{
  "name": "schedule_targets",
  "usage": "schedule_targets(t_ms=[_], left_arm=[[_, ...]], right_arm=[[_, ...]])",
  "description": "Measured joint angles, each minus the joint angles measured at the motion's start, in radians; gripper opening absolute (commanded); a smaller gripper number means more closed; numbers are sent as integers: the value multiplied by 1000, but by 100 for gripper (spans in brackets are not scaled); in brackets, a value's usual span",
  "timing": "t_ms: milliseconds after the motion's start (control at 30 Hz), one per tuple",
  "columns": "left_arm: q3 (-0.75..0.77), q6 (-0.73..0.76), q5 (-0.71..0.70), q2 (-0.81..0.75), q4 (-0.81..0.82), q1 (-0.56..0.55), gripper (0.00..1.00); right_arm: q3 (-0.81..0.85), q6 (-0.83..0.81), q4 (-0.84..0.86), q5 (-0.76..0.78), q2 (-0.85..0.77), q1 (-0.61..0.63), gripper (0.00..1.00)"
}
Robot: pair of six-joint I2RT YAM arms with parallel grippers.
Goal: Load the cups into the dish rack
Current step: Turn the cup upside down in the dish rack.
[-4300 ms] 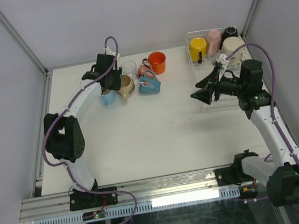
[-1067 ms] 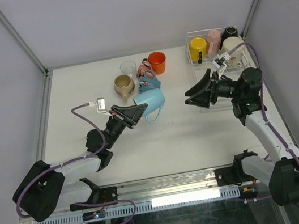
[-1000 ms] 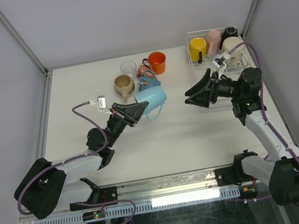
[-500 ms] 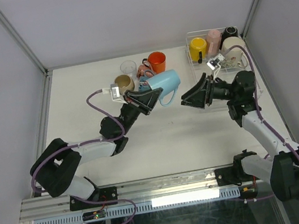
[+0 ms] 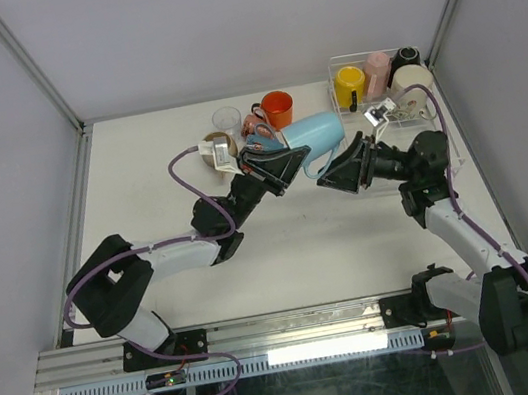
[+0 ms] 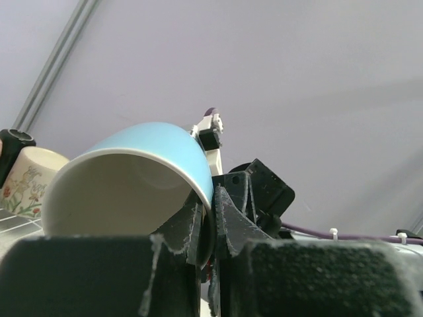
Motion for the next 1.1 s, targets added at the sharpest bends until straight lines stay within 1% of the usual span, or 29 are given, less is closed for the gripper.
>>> schedule_targets(t_ms=[100, 367, 500, 633, 767, 1000, 1100], left_arm=[[16, -1, 0, 5, 1, -12, 0], [36, -5, -1, 28, 2, -40, 0], [43, -10, -1, 34, 1, -48, 0], [50, -18, -2, 39, 2, -60, 0], [51, -26, -2, 47, 2, -65, 0], [54, -41, -3, 51, 2, -67, 0], [55, -48, -3, 52, 2, -67, 0]], right_arm=[[-7, 26, 35, 11, -1, 0, 69], [-106, 182, 289, 64, -21, 1, 71], [-111, 235, 360, 84, -24, 1, 71], [-111, 270, 397, 99, -29, 1, 70], [-111, 293, 380, 120, -31, 1, 70], [-111, 333, 364, 152, -32, 1, 60], [-117, 338, 373, 158, -32, 1, 52]])
